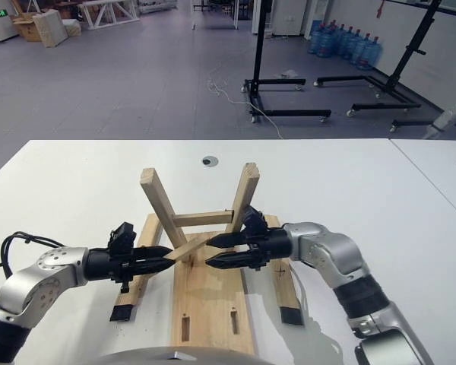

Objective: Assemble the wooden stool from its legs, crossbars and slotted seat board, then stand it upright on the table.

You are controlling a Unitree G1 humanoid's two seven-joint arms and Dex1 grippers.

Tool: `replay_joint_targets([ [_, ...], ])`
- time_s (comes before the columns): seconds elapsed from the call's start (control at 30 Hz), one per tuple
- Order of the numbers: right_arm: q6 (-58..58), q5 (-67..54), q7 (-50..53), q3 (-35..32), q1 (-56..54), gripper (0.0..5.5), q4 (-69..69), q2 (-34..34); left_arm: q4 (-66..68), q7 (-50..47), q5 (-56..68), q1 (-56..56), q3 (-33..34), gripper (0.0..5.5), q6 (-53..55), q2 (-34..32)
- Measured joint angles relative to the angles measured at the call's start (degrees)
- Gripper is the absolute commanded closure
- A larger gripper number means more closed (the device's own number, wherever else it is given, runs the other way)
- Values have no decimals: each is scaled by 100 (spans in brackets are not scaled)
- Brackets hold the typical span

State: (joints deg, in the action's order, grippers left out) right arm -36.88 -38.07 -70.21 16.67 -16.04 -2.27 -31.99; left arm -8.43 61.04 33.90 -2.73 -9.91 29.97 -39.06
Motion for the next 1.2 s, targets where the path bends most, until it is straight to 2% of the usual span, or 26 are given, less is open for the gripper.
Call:
replay_joint_targets([
  [0.1, 877, 771, 7, 204, -235, 242, 866, 289, 716, 173, -512, -435, -179, 422, -251, 27],
  [0.3, 2017, 1469, 422, -44, -758, 242, 2389, 1001, 1576, 74, -1190, -1128, -290, 422, -671, 359],
  [0.43, 2144, 1505, 430, -236, -881, 242, 2555, 1219, 2017, -264, -1462, -1455, -265, 422, -1050, 784],
  [0.53, 2070, 1429, 442, -480, -825, 242, 2182, 1234, 1910, -323, -1446, -1494, -93, 422, -1178, 926],
  [0.63, 1534, 1043, 709, -861, -611, 242, 1479, 1180, 1372, -544, -1435, -1356, 97, 422, -1233, 932],
  [0.73, 305, 171, 1443, -1464, -178, 242, 292, 1142, 224, -1062, -1409, -714, 416, 422, -1350, 982],
  [0.83, -937, -953, 2466, -2005, 192, 242, -579, 1443, -163, -2164, -2170, -425, 530, 422, -2239, 1398],
  [0.93, -1742, -1768, 3458, -2343, 441, 242, -1027, 1819, -213, -3117, -3098, -6, 311, 422, -3440, 1880],
  [1.07, -2103, -2161, 4507, -2370, 382, 242, -956, 2501, -195, -3831, -3698, 203, 165, 422, -4144, 2237],
  [1.2, -2032, -2278, 5059, -2520, 39, 242, -598, 2943, -258, -3879, -3818, 202, 46, 422, -4294, 2279],
])
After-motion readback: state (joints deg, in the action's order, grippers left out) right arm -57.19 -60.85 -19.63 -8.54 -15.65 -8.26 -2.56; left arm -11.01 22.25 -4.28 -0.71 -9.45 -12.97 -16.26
